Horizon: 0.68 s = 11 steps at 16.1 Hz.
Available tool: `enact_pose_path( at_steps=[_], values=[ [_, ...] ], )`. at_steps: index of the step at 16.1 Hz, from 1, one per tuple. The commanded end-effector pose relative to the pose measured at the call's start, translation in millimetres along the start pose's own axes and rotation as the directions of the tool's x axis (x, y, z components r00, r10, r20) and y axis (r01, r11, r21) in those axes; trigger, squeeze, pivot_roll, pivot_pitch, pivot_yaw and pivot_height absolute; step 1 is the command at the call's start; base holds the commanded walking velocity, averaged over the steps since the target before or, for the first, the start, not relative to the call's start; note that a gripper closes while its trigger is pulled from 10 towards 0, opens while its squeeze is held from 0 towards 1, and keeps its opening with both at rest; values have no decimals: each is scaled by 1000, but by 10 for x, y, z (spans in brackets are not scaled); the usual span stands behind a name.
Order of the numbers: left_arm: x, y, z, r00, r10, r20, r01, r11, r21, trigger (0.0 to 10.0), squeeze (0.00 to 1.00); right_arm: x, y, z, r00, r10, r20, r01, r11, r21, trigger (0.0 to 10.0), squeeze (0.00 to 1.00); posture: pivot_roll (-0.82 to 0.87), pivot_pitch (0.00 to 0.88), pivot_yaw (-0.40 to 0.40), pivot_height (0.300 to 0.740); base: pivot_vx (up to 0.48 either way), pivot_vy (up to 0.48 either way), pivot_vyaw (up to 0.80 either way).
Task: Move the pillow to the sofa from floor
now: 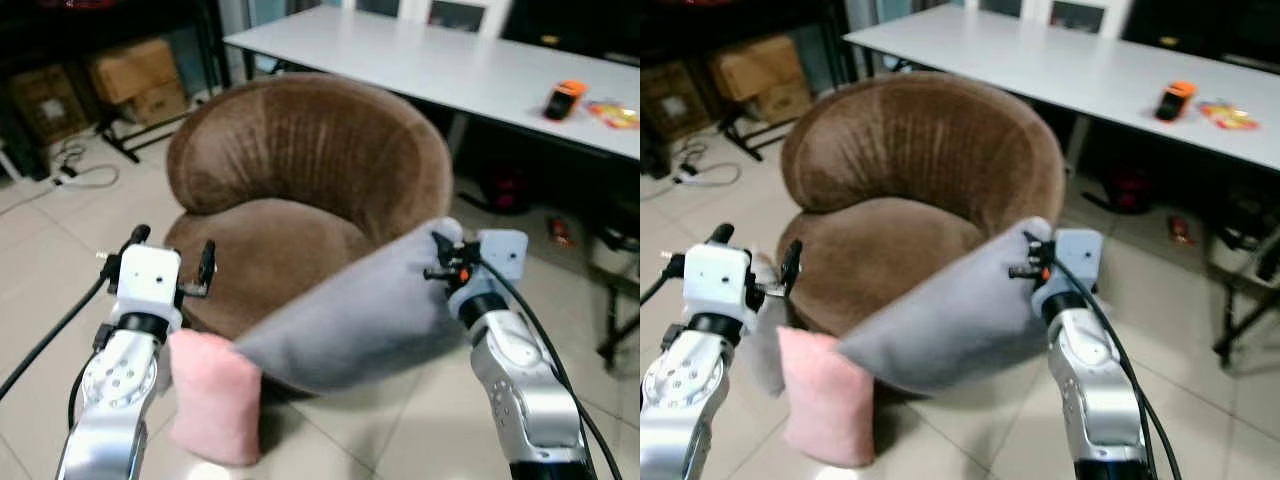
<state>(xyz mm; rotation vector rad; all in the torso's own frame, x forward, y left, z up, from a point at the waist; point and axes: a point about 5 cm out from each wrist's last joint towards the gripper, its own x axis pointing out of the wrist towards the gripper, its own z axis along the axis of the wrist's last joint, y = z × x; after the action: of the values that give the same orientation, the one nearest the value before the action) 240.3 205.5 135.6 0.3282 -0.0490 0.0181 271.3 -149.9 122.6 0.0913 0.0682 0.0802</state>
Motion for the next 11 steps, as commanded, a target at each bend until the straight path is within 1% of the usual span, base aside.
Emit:
enact_pose_path(
  at_steps=[1, 4, 7, 11],
  values=[
    [-3, 46, 6, 1000, 11, 4, -11, 1000, 4, 10000, 541, 43, 88, 170, 995, 30, 92, -29, 1000, -12, 10000, 0, -48, 0, -13, 740, 304, 0, 0],
    [0, 32, 2, 1000, 2, 4, -2, 1000, 4, 10000, 541, 50, 88, 175, 995, 35, 98, -33, 999, -27, 10000, 0, -48, 0, -15, 740, 303, 0, 0],
    [-7, 17, -5, 1000, -1, 4, 1, 1000, 5, 10000, 541, 71, 163, 216, 988, 98, 115, -94, 995, -40, 10000, 0, -45, 0, -21, 740, 299, 0, 0],
    [-20, 24, -5, 1000, 2, 7, -2, 1000, 2, 10000, 545, 94, 156, 233, 988, 95, 124, -91, 995, -39, 10000, 0, -39, 0, -28, 740, 302, 0, 0]
  ],
)
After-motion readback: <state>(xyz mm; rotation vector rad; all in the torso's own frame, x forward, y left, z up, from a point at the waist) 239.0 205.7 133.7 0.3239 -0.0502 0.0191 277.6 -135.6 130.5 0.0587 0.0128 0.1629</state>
